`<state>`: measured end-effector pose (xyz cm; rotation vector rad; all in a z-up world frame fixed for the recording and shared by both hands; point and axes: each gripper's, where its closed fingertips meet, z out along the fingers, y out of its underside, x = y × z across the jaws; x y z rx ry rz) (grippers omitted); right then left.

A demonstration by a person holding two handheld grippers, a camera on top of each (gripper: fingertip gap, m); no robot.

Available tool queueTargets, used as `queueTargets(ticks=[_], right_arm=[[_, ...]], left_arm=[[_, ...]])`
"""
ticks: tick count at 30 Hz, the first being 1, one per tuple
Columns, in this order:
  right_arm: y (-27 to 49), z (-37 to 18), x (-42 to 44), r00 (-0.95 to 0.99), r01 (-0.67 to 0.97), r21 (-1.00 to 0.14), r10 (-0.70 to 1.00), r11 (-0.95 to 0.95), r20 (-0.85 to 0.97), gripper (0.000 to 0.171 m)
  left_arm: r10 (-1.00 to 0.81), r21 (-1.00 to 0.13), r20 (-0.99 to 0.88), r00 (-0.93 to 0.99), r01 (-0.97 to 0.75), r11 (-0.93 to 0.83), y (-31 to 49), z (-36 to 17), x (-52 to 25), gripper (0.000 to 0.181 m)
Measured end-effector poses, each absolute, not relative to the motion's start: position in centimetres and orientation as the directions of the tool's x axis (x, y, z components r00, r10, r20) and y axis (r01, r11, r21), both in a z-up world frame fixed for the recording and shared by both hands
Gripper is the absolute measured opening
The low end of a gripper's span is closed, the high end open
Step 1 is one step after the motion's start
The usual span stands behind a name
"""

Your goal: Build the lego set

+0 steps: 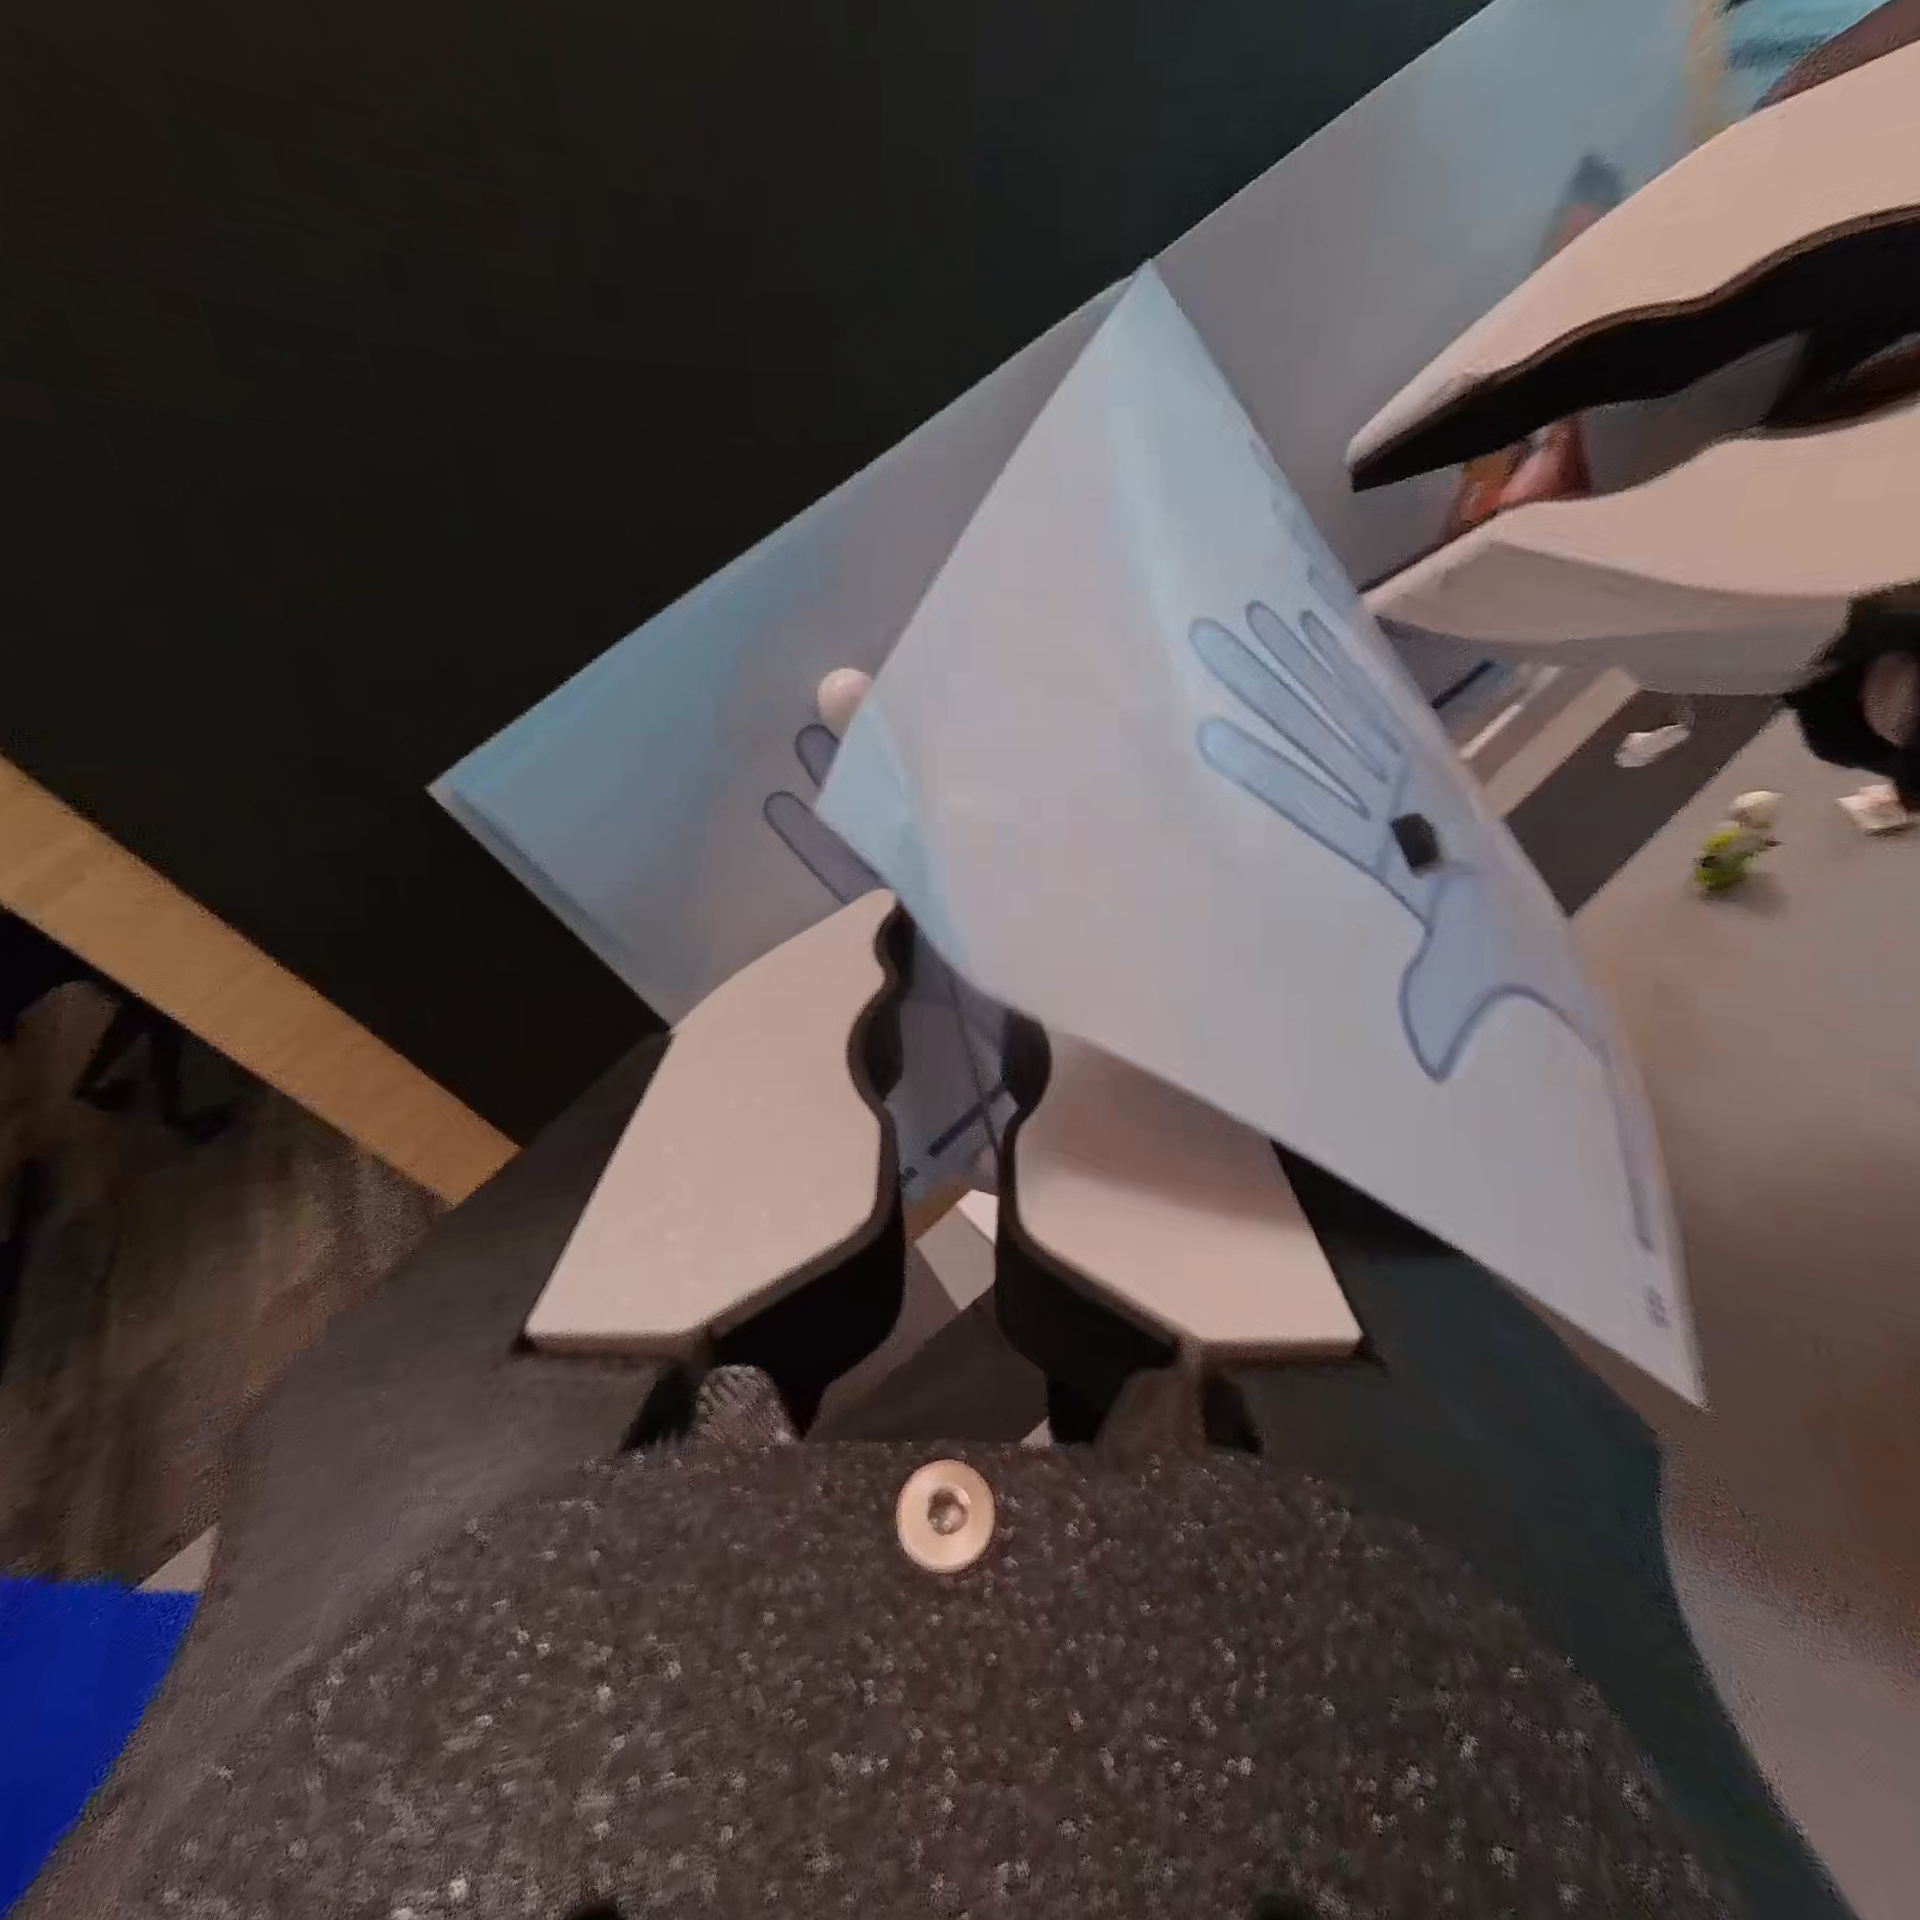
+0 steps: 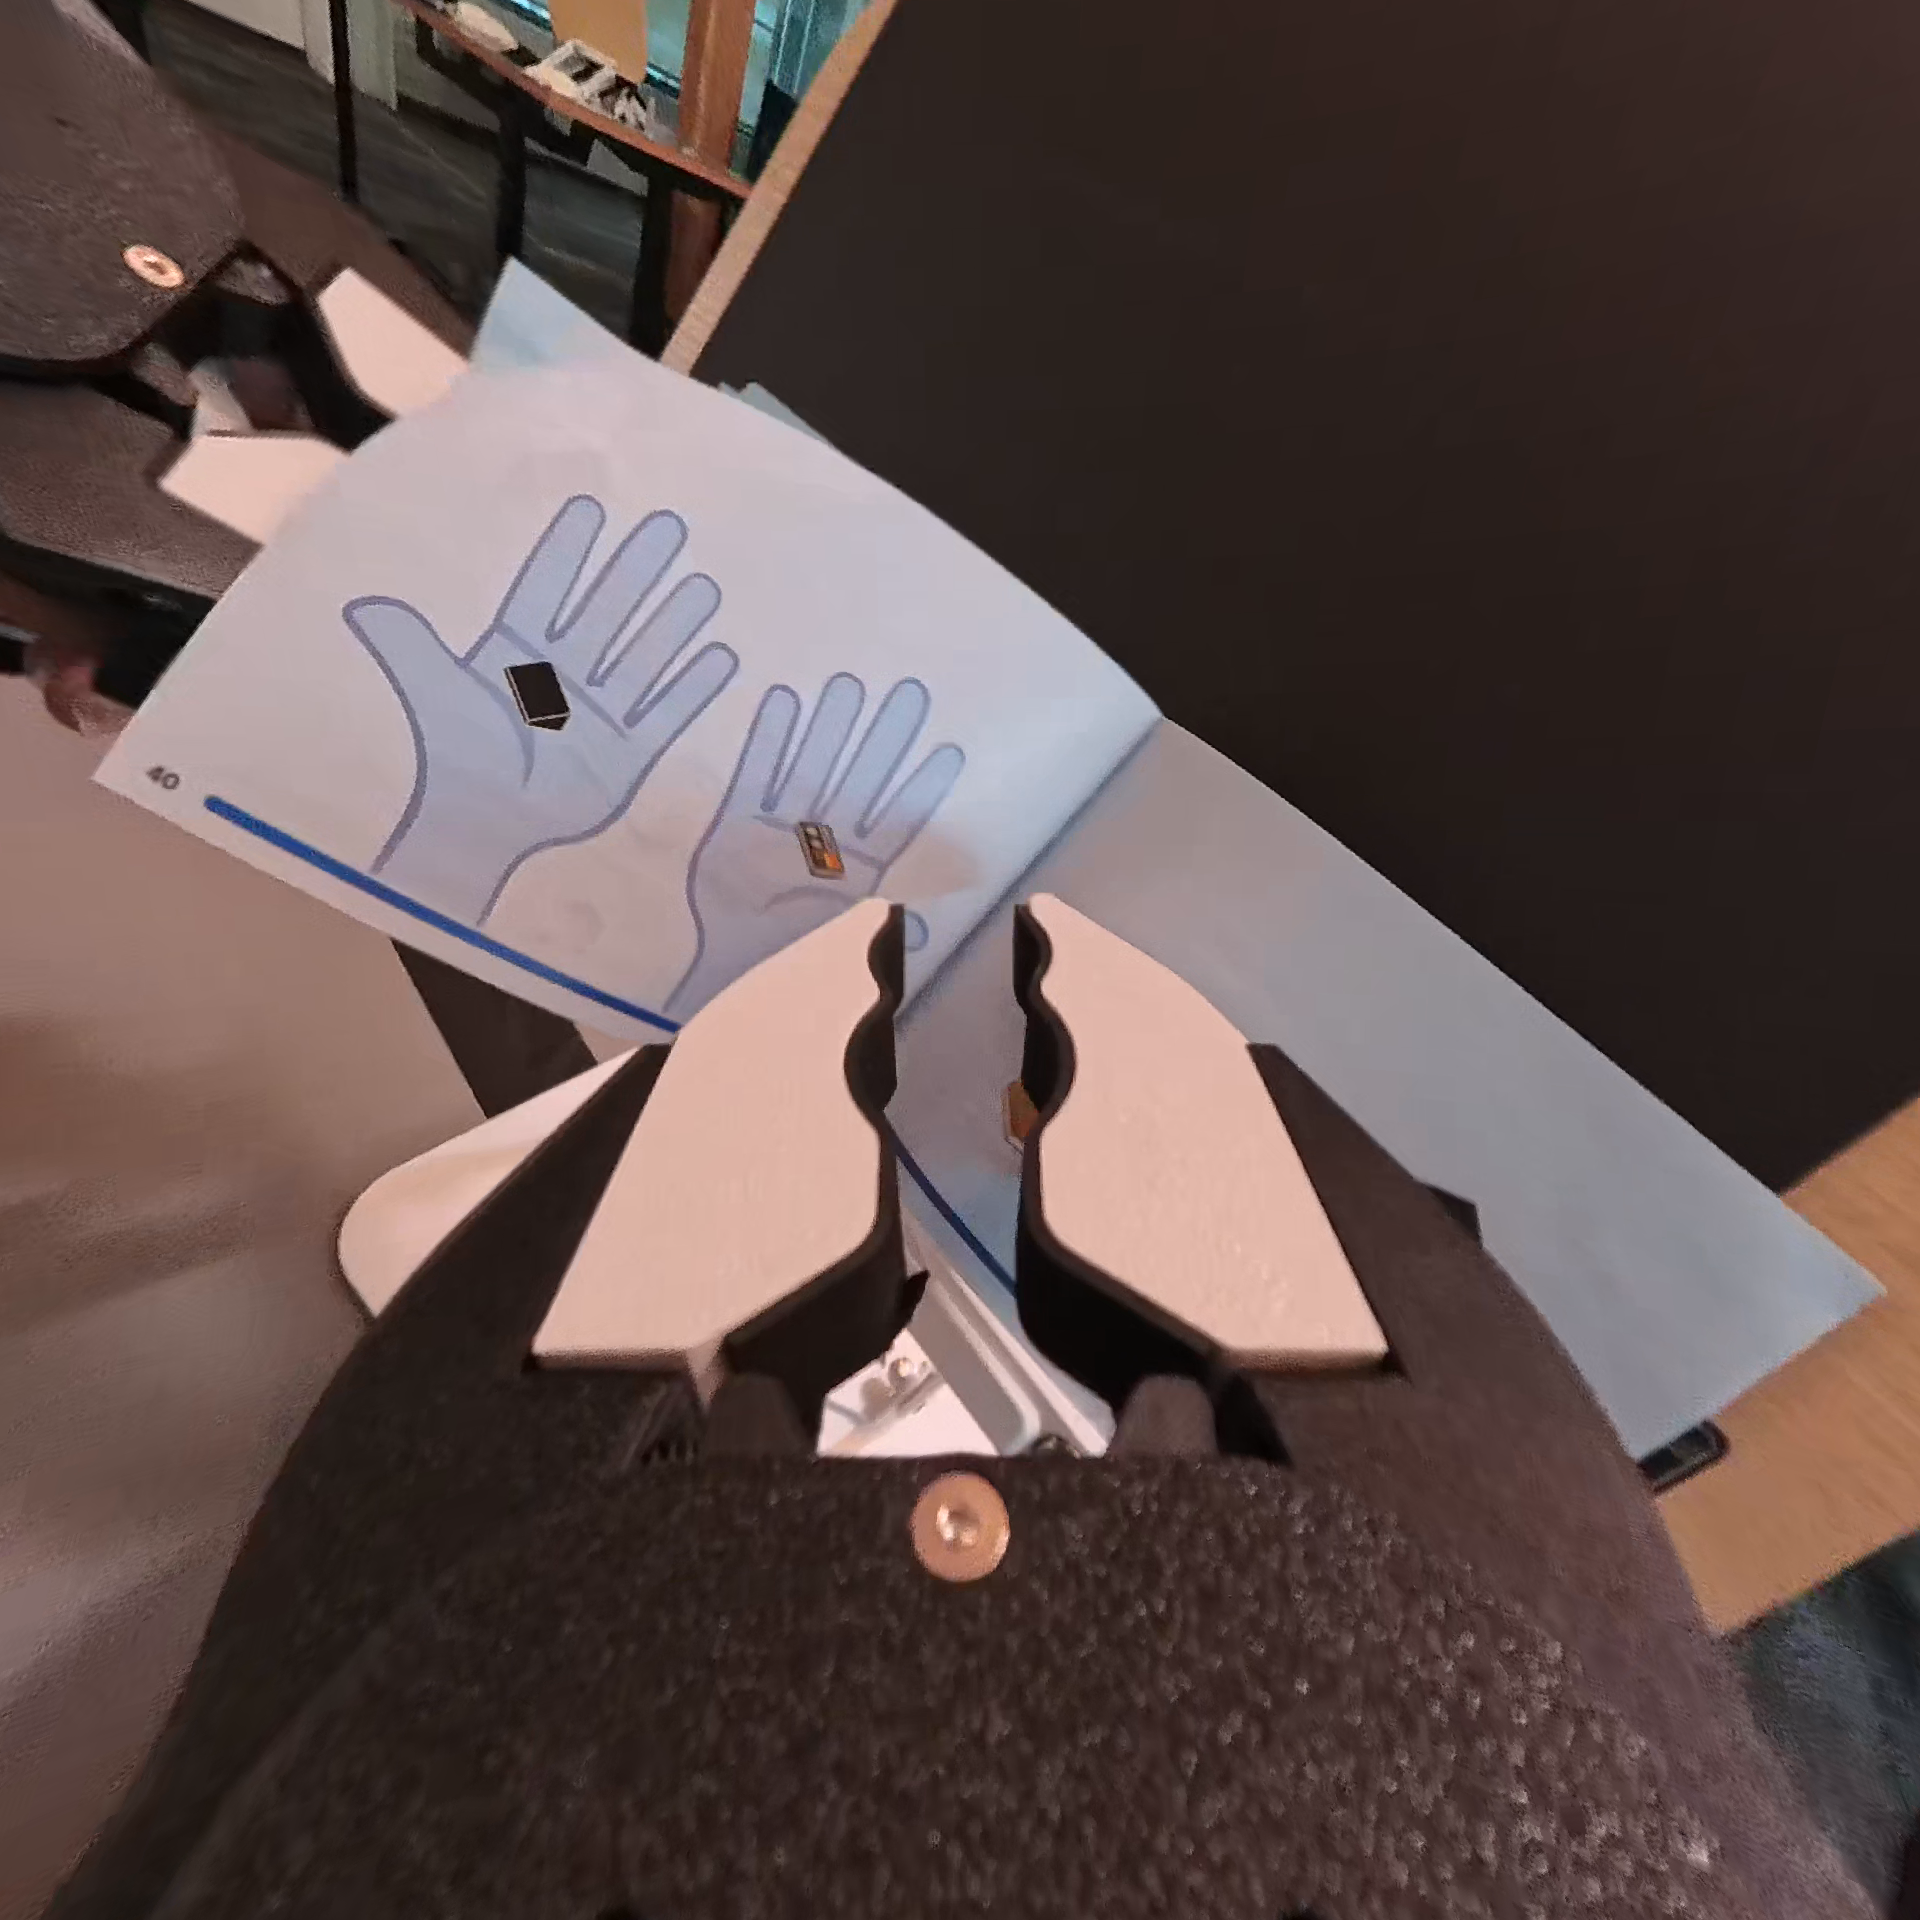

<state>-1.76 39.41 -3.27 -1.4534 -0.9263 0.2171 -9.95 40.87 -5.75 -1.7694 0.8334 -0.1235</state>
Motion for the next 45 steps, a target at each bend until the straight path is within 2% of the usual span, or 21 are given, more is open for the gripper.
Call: queueTargets(ticks=[2, 6, 10, 13, 15, 17, 19, 20, 26, 31, 33, 36, 39, 42, 45], right_arm=[[39.5, -3.4, -2.4, 0.637, 0.428, -0.885, 0.632, 0.186, 0.441, 0.02], [39.6, -3.2, -3.9, 0.618, 0.482, -0.849, 0.604, 0.214, 0.503, 0.02], [40.4, -3.1, -5.3, 0.603, 0.559, -0.8, 0.556, 0.217, 0.572, 0.02], [41.0, -3.4, -6.1, 0.585, 0.612, -0.758, 0.517, 0.225, 0.625, 0.019], [41.2, -3.5, -6.4, 0.581, 0.633, -0.741, 0.493, 0.227, 0.648, 0.019], [41.4, -3.6, -6.4, 0.587, 0.645, -0.733, 0.474, 0.217, 0.656, 0.019], [41.5, -3.6, -6.4, 0.598, 0.643, -0.738, 0.468, 0.205, 0.651, 0.018], [41.6, -3.6, -6.4, 0.602, 0.642, -0.741, 0.467, 0.2, 0.648, 0.018], [41.9, -3.5, -6.3, 0.613, 0.673, -0.723, 0.428, 0.158, 0.664, 0.013], [42.1, -3.4, -6.5, 0.643, 0.68, -0.728, 0.407, 0.088, 0.649, 0.011], [42.1, -3.4, -6.6, 0.646, 0.684, -0.726, 0.4, 0.075, 0.65, 0.012], [42.2, -3.4, -6.5, 0.649, 0.699, -0.714, 0.386, 0.039, 0.656, 0.011], [42.2, -3.5, -6.7, 0.646, 0.705, -0.709, 0.389, 0.026, 0.657, 0.014], [42.3, -3.6, -6.7, 0.646, 0.704, -0.709, 0.378, 0.042, 0.663, 0.014], [42.2, -3.6, -6.7, 0.656, 0.689, -0.723, 0.382, 0.05, 0.652, 0.014]], left_arm=[[-0.557, -0.86, -0.351, 0.753, -0.494, -0.126, 41.3, -5.7, -10.1, 0.003], [-0.546, -0.899, -0.263, 0.795, -0.407, -0.159, 41.2, -5.5, -10.3, 0.002], [-0.538, -0.964, -0.035, 0.842, -0.17, -0.204, 41.2, -5.2, -11.3, 0.001], [-0.538, -0.963, 0.23, 0.811, 0.109, -0.248, 40.9, -5.1, -12.6, 0.001], [-0.537, -0.89, 0.455, 0.711, 0.344, -0.299, 40.7, -5.4, -13.8, 0.001], [-0.537, -0.741, 0.665, 0.519, 0.55, -0.386, 40.4, -5.9, -14.7, 0.0], [-0.529, -0.608, 0.77, 0.357, 0.66, -0.441, 40.1, -6.6, -15.5, 0.0], [-0.526, -0.58, 0.785, 0.326, 0.684, -0.442, 40.0, -6.9, -15.7, 0.001], [-0.542, -0.553, 0.788, 0.292, 0.723, -0.414, 39.3, -7.3, -16.0, 0.0], [-0.517, -0.404, 0.845, 0.138, 0.797, -0.449, 38.7, -8.6, -16.3, 0.001], [-0.524, -0.388, 0.843, 0.121, 0.811, -0.438, 38.4, -8.5, -16.4, 0.001], [-0.537, -0.467, 0.815, 0.217, 0.795, -0.387, 38.3, -8.0, -16.3, 0.0], [-0.546, -0.601, 0.751, 0.372, 0.727, -0.331, 38.4, -7.1, -16.0, 0.0], [-0.553, -0.766, 0.62, 0.557, 0.582, -0.272, 38.7, -6.0, -15.3, 0.001], [-0.573, -0.911, 0.411, 0.709, 0.352, -0.216, 39.2, -5.0, -14.0, 0.001]])
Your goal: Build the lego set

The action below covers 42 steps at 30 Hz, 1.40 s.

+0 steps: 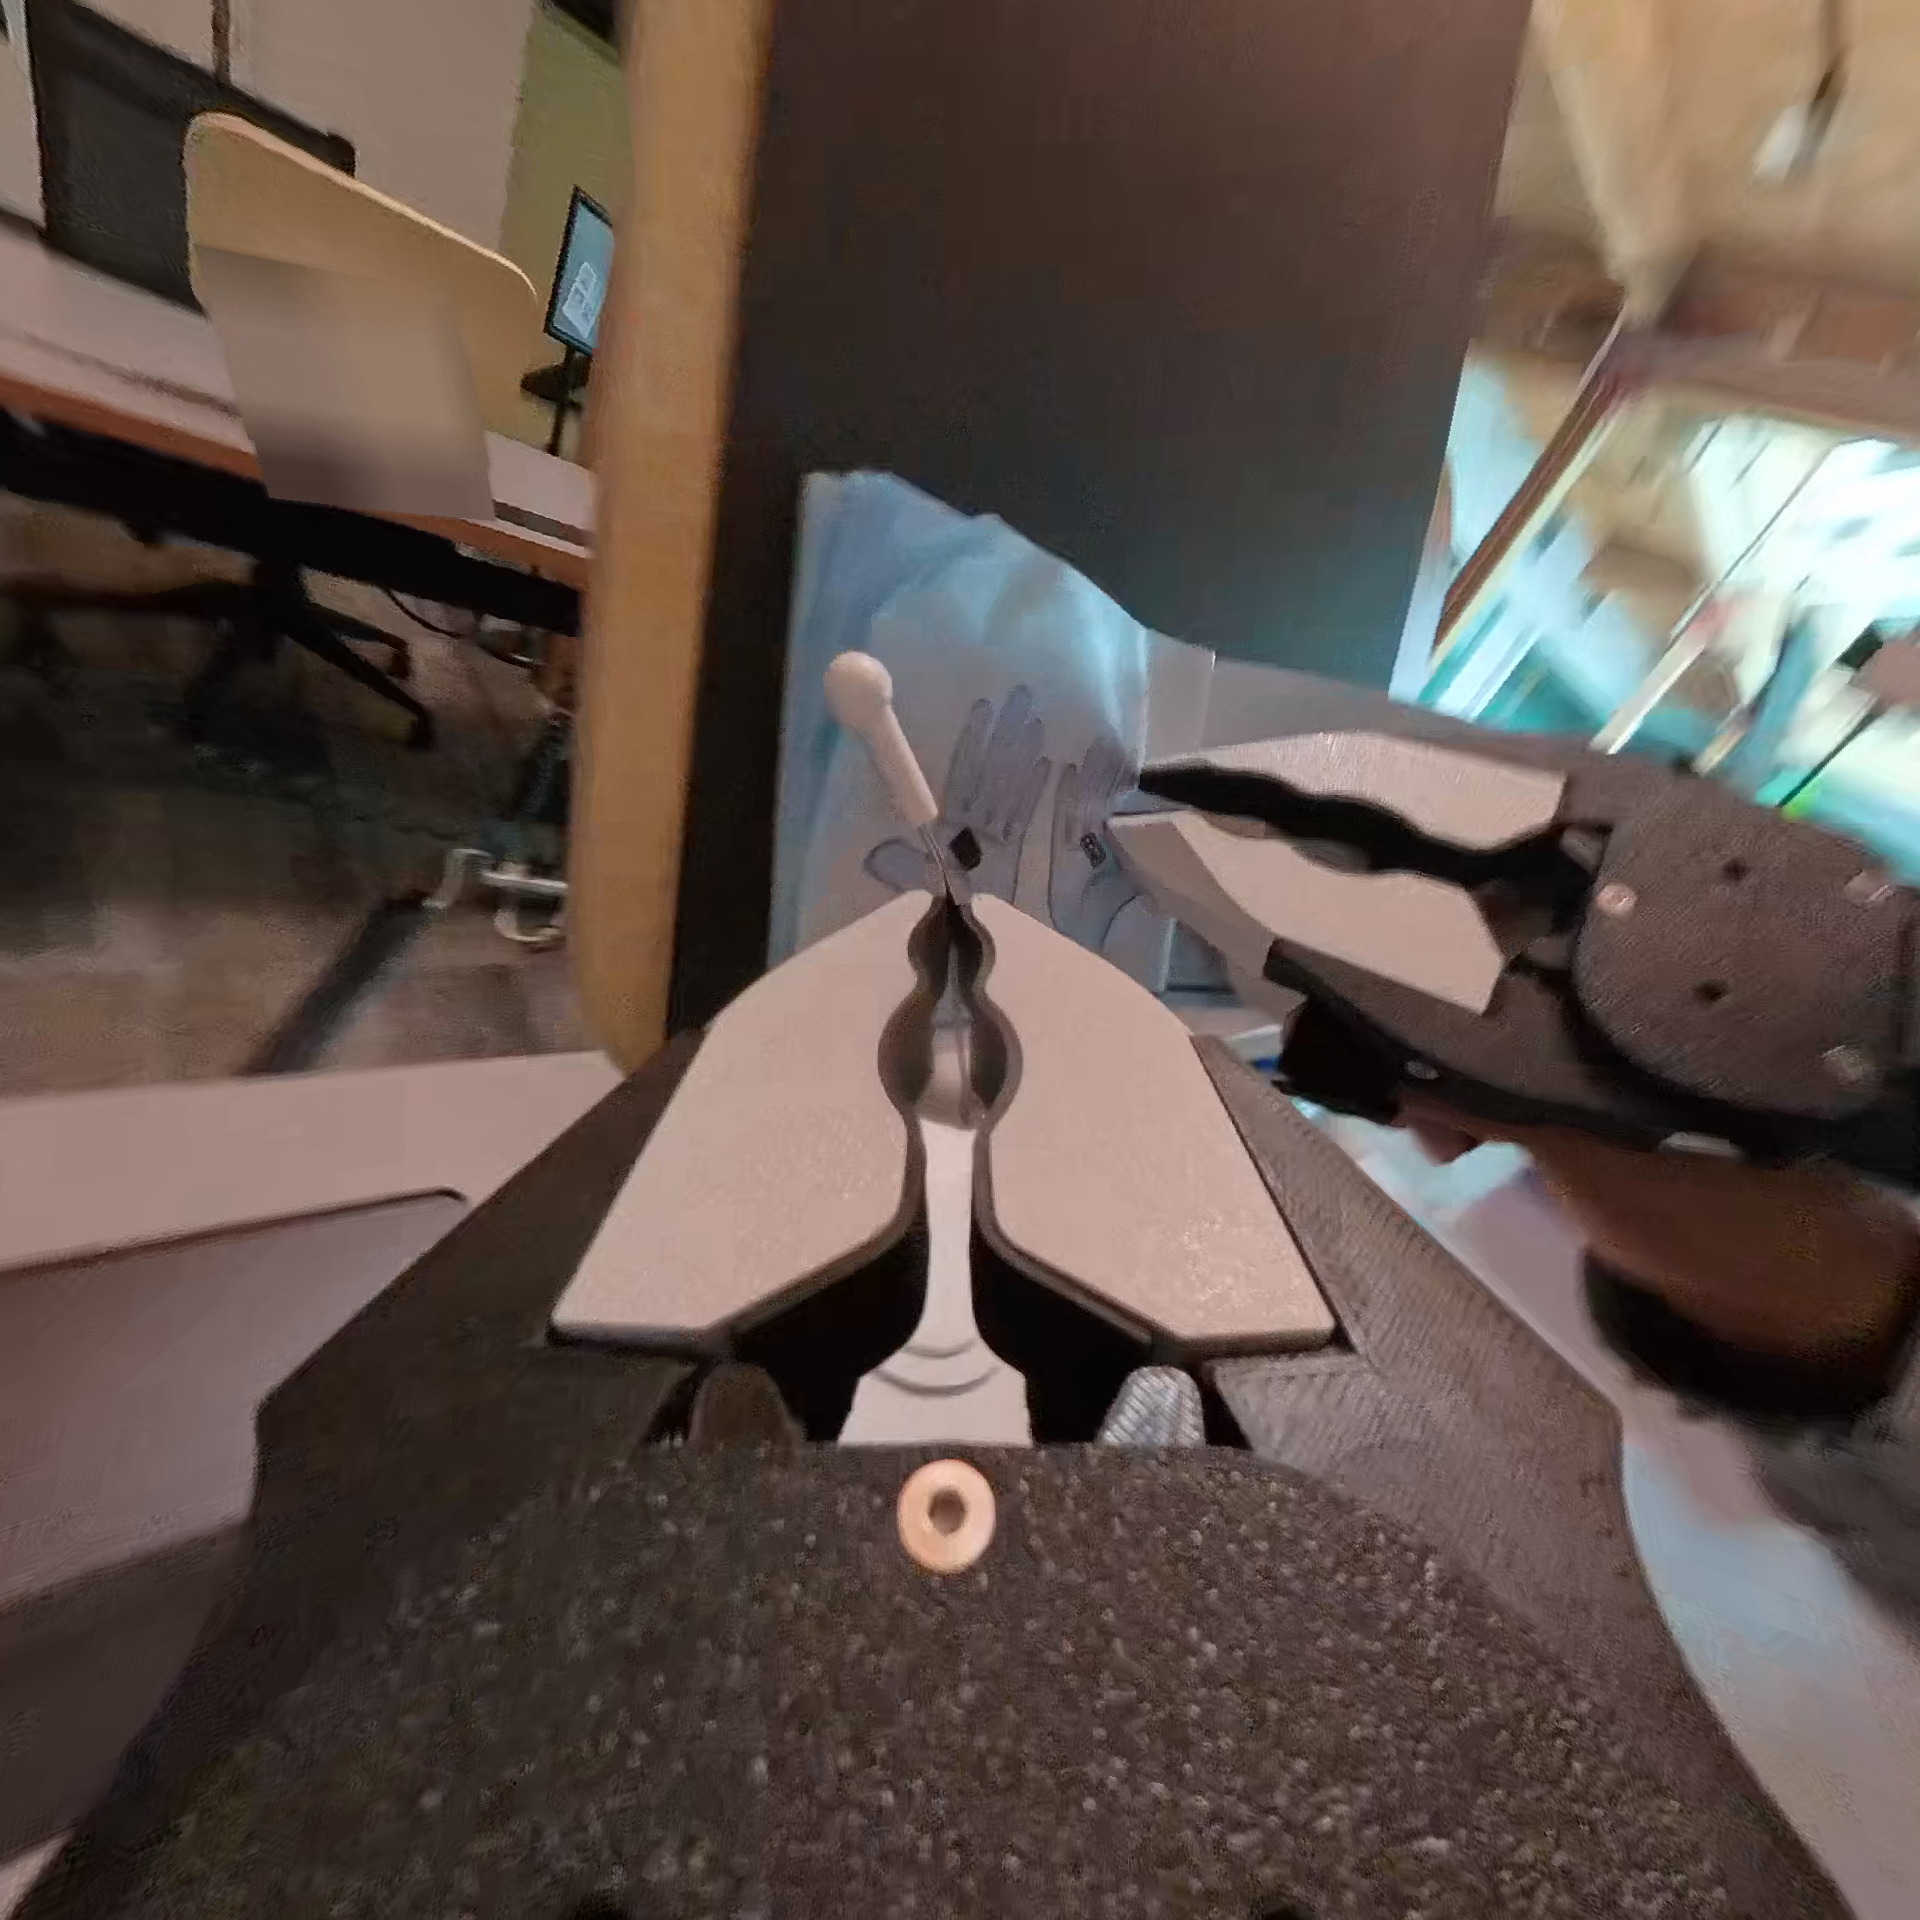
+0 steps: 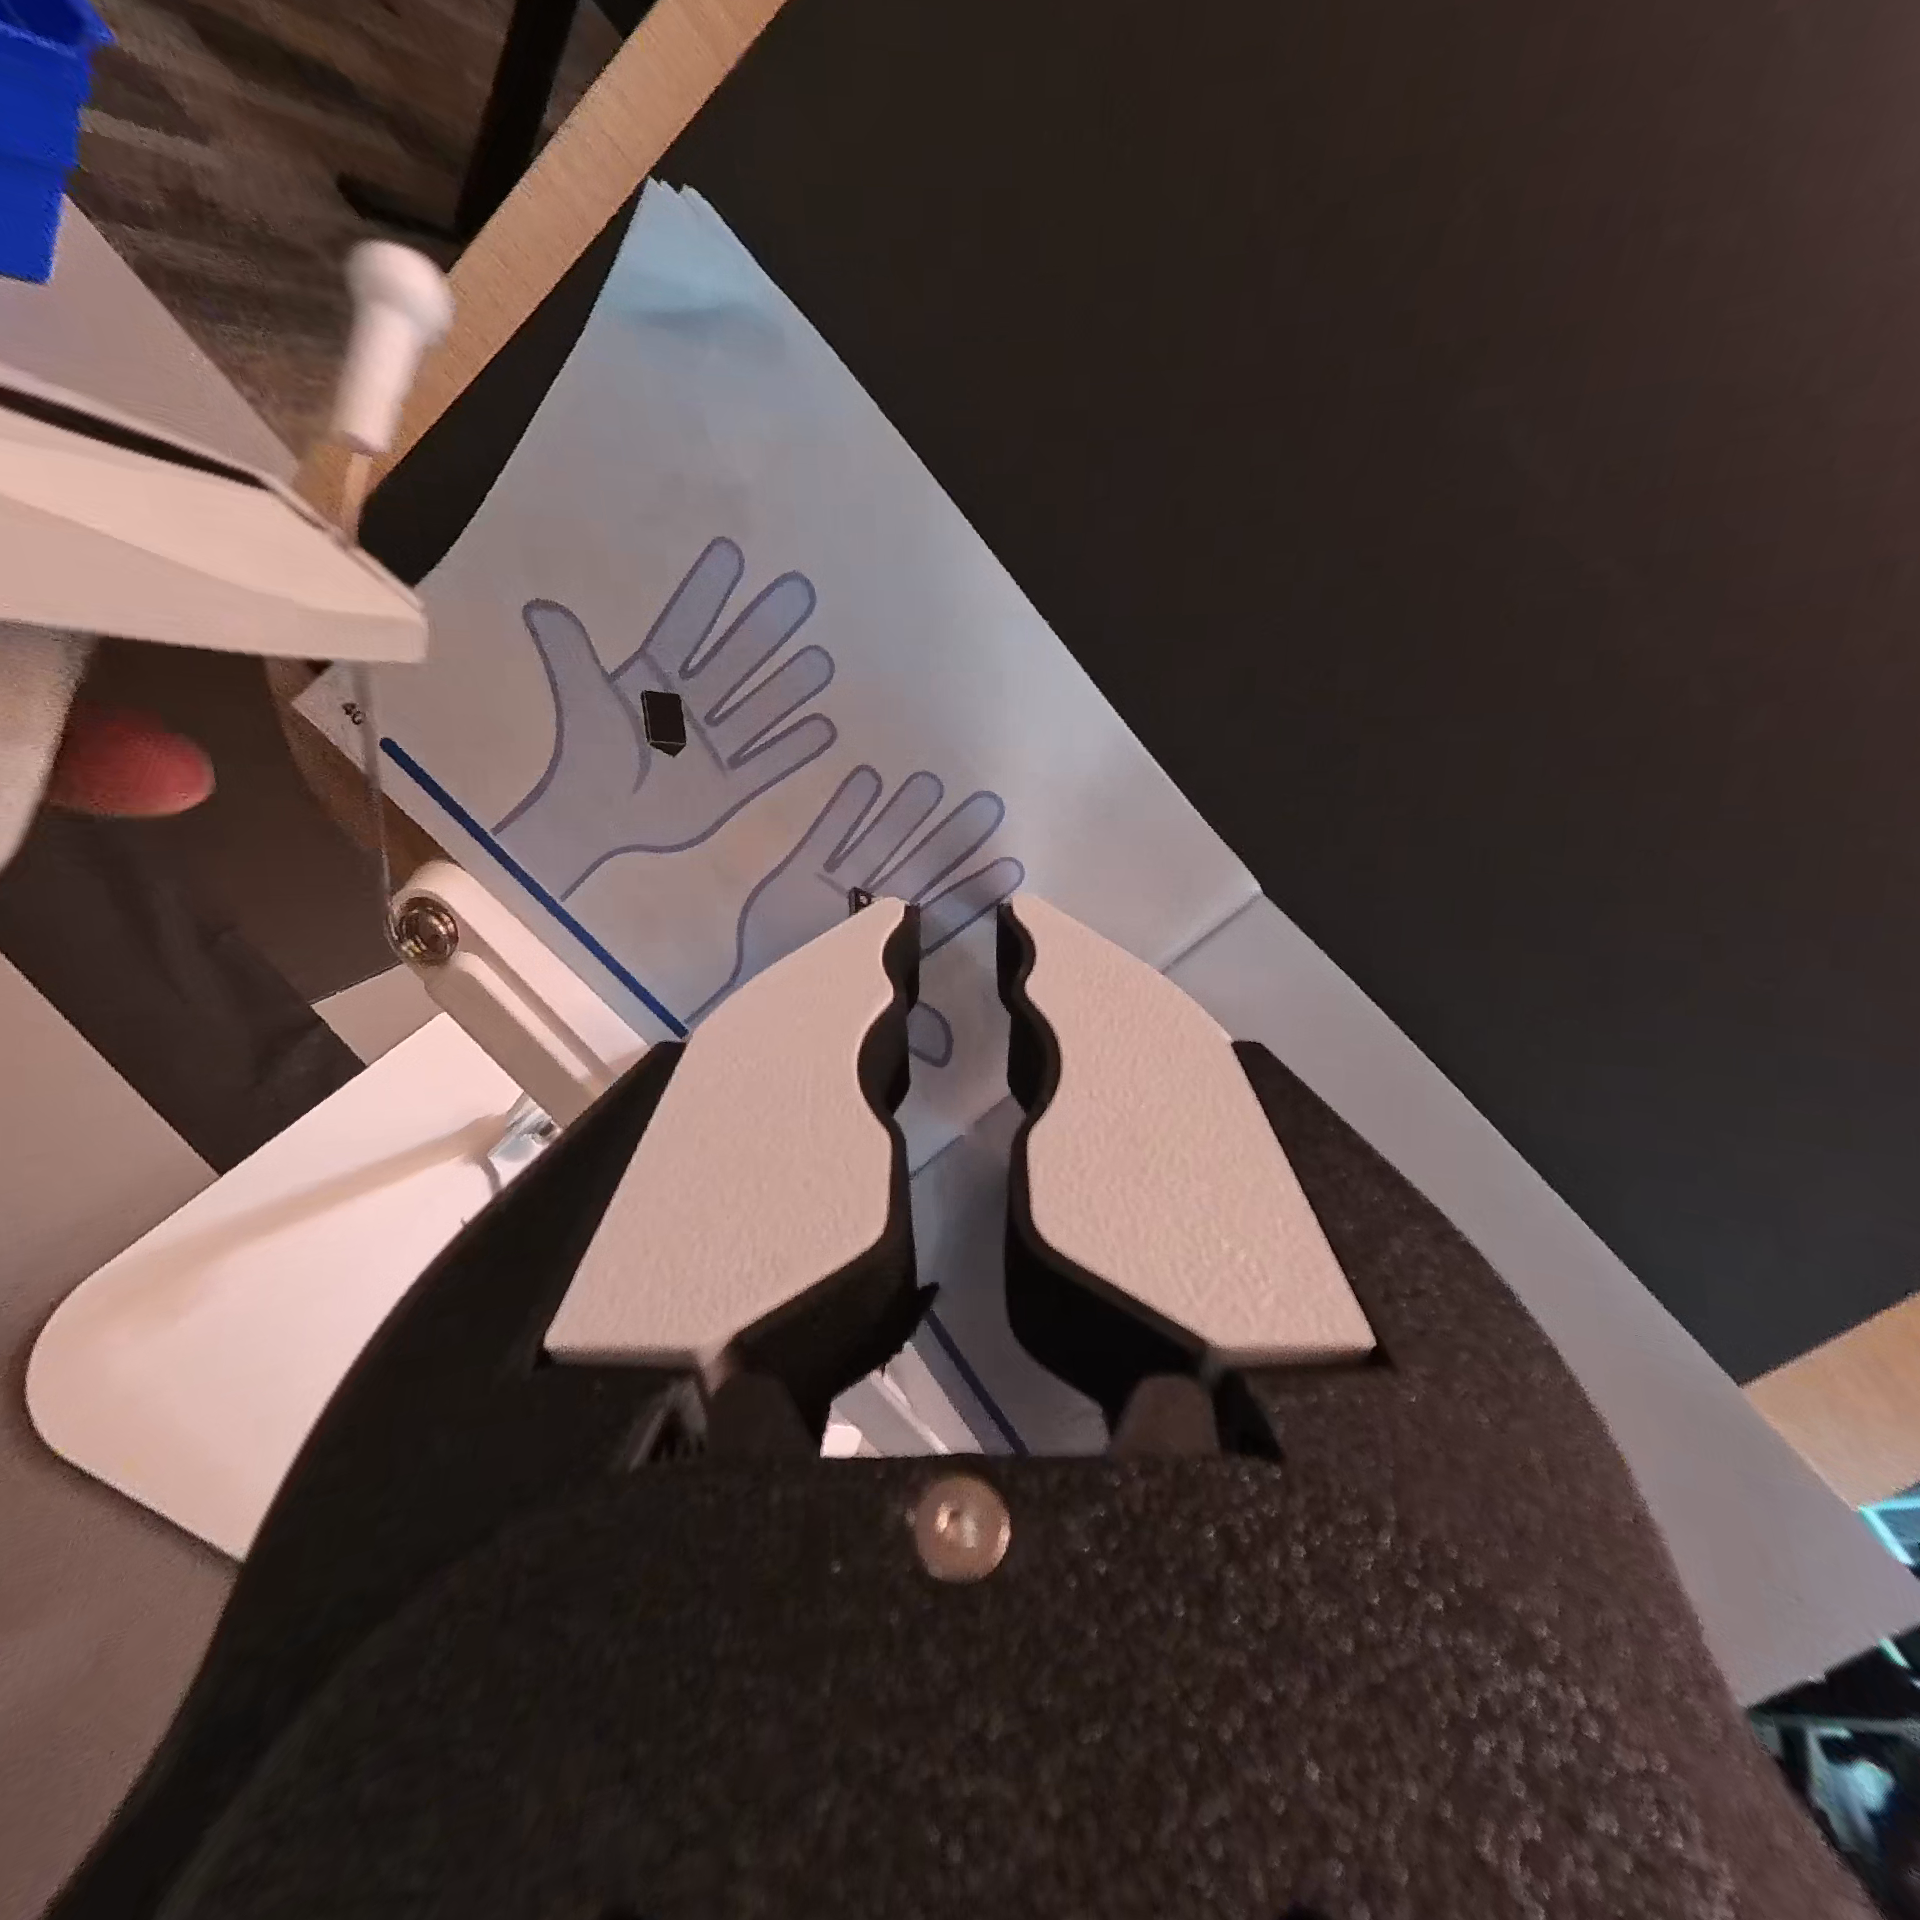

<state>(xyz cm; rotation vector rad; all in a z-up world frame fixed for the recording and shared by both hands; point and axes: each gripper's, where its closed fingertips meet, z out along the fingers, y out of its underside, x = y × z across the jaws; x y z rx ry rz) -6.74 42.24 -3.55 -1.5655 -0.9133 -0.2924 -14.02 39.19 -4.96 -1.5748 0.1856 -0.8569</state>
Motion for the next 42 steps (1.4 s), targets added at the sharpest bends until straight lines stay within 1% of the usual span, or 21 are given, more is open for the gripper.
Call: queueTargets(ticks=[1, 3, 4, 5, 8, 12, 15, 19, 22, 23, 25, 28, 32, 35, 38, 40, 42], right_arm=[[42.3, -3.5, -6.7, 0.659, 0.683, -0.728, 0.384, 0.051, 0.646, 0.014], [42.3, -3.5, -6.7, 0.669, 0.671, -0.74, 0.39, 0.051, 0.633, 0.013], [42.3, -3.5, -6.7, 0.673, 0.665, -0.745, 0.393, 0.049, 0.627, 0.012], [42.4, -3.5, -6.7, 0.676, 0.661, -0.749, 0.395, 0.049, 0.622, 0.012], [42.4, -3.5, -6.6, 0.679, 0.654, -0.755, 0.401, 0.051, 0.615, 0.013], [42.3, -3.5, -6.6, 0.679, 0.646, -0.762, 0.414, 0.056, 0.606, 0.012], [42.3, -3.6, -6.3, 0.683, 0.642, -0.765, 0.418, 0.049, 0.599, 0.012], [42.2, -3.7, -6.5, 0.689, 0.614, -0.788, 0.454, 0.046, 0.564, 0.016], [41.4, -3.0, -6.4, 0.714, 0.534, -0.844, 0.504, 0.057, 0.486, 0.02], [40.9, -2.3, -5.9, 0.736, 0.488, -0.871, 0.51, 0.056, 0.446, 0.021], [40.0, -1.4, -3.9, 0.782, 0.417, -0.908, 0.493, 0.041, 0.381, 0.02], [39.3, -2.4, -0.4, 0.823, 0.388, -0.921, 0.452, -0.005, 0.344, 0.019], [39.3, -5.4, 2.5, 0.816, 0.462, -0.887, 0.401, -0.022, 0.416, 0.019], [39.9, -6.6, 4.3, 0.786, 0.554, -0.832, 0.341, -0.02, 0.516, 0.019], [41.0, -6.6, 5.7, 0.78, 0.574, -0.819, 0.32, -0.026, 0.537, 0.019], [41.4, -6.2, 6.2, 0.786, 0.557, -0.83, 0.33, -0.009, 0.524, 0.019], [41.6, -5.9, 6.7, 0.793, 0.546, -0.838, 0.329, -0.01, 0.513, 0.015]], left_arm=[[-0.58, -0.949, 0.315, 0.751, 0.254, -0.188, 39.3, -4.7, -13.4, 0.001], [-0.581, -0.988, 0.138, 0.802, 0.067, -0.143, 39.7, -4.5, -12.3, 0.001], [-0.562, -0.989, 0.083, 0.823, 0.0, -0.145, 40.0, -4.6, -12.1, 0.001], [-0.56, -0.986, 0.07, 0.825, -0.028, -0.163, 40.3, -4.6, -11.9, 0.001], [-0.544, -0.978, 0.098, 0.833, -0.019, -0.206, 40.8, -4.8, -11.8, 0.001], [-0.516, -0.987, 0.063, 0.854, -0.025, -0.161, 40.6, -4.8, -12.3, 0.002], [-0.523, -0.985, 0.092, 0.847, 0.0, -0.173, 40.6, -4.8, -12.6, 0.002], [-0.543, -0.984, 0.075, 0.836, -0.025, -0.174, 40.6, -4.8, -12.5, 0.002], [-0.558, -0.985, 0.08, 0.826, -0.021, -0.173, 40.2, -4.5, -12.5, 0.008], [-0.557, -0.986, 0.083, 0.826, -0.014, -0.167, 40.0, -4.3, -12.7, 0.011], [-0.543, -0.992, 0.044, 0.839, -0.025, -0.12, 39.1, -3.5, -13.3, 0.012], [-0.537, -0.992, -0.089, 0.839, -0.126, -0.033, 37.6, -2.6, -12.2, 0.007], [-0.595, -0.957, -0.218, 0.774, -0.289, -0.026, 36.7, -3.9, -7.6, 0.007], [-0.63, -0.928, -0.26, 0.732, -0.369, -0.046, 37.1, -5.5, -4.6, 0.007], [-0.642, -0.908, -0.285, 0.712, -0.415, -0.057, 37.9, -6.3, -2.6, 0.007], [-0.637, -0.887, -0.311, 0.705, -0.457, -0.072, 38.6, -6.7, -1.8, 0.007], [-0.63, -0.871, -0.336, 0.7, -0.485, -0.074, 39.3, -6.7, -1.3, 0.006]])
